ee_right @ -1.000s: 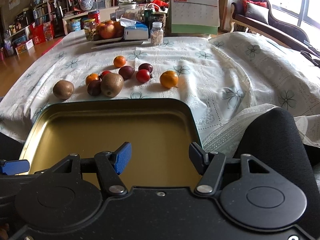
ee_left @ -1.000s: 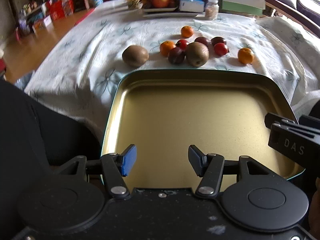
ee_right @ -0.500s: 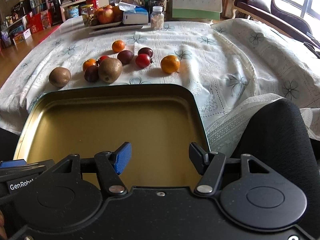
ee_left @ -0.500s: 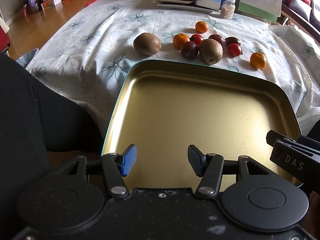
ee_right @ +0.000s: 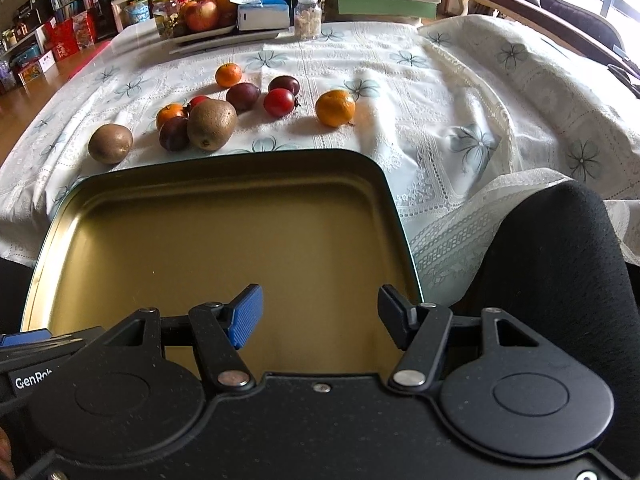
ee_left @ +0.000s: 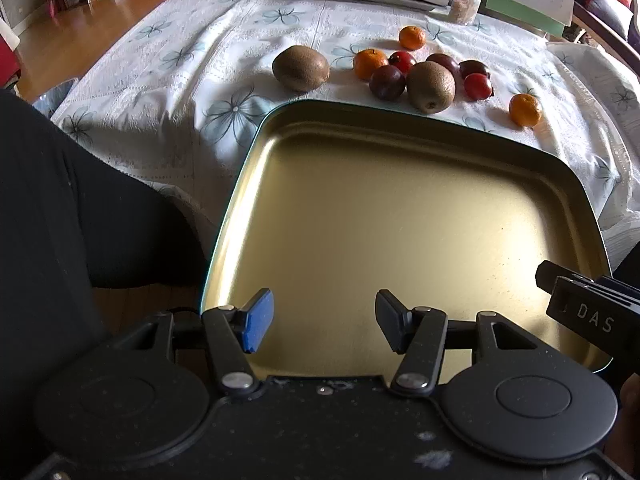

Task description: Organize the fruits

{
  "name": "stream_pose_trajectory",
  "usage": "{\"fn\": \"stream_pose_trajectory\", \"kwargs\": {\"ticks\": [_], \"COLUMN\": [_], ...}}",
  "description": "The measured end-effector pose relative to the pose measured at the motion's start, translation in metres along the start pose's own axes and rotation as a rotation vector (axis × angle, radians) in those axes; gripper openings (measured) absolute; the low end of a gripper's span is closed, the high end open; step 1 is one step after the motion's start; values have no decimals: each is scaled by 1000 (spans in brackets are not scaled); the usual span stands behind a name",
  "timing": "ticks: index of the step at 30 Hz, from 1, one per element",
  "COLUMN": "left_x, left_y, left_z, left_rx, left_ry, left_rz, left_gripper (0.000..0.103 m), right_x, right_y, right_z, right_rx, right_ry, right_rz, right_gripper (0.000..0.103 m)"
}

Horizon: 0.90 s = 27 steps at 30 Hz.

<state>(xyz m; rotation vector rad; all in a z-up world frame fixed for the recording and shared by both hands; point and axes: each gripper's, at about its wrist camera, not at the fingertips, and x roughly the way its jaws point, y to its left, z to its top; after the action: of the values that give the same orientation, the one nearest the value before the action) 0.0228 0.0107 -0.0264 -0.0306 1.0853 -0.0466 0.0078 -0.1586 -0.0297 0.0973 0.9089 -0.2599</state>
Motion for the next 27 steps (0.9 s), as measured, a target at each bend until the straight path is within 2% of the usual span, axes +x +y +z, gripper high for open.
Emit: {"fn": "stream_pose_trajectory", "kwargs": {"ticks": [16,27], "left_x": [4,2], "left_y": [-1,-3], "left_z": [3,16], "left_rx": [-18,14], "left_ry": [23,16], "left_rz": [24,41], "left_gripper": [59,59], "right_x": [7,4], "right_y": [5,16], "right_z": [0,4], "right_rx": [-22,-75], "right_ry": [50,17], "right_rz": [11,0], "right_gripper": [66,65]}}
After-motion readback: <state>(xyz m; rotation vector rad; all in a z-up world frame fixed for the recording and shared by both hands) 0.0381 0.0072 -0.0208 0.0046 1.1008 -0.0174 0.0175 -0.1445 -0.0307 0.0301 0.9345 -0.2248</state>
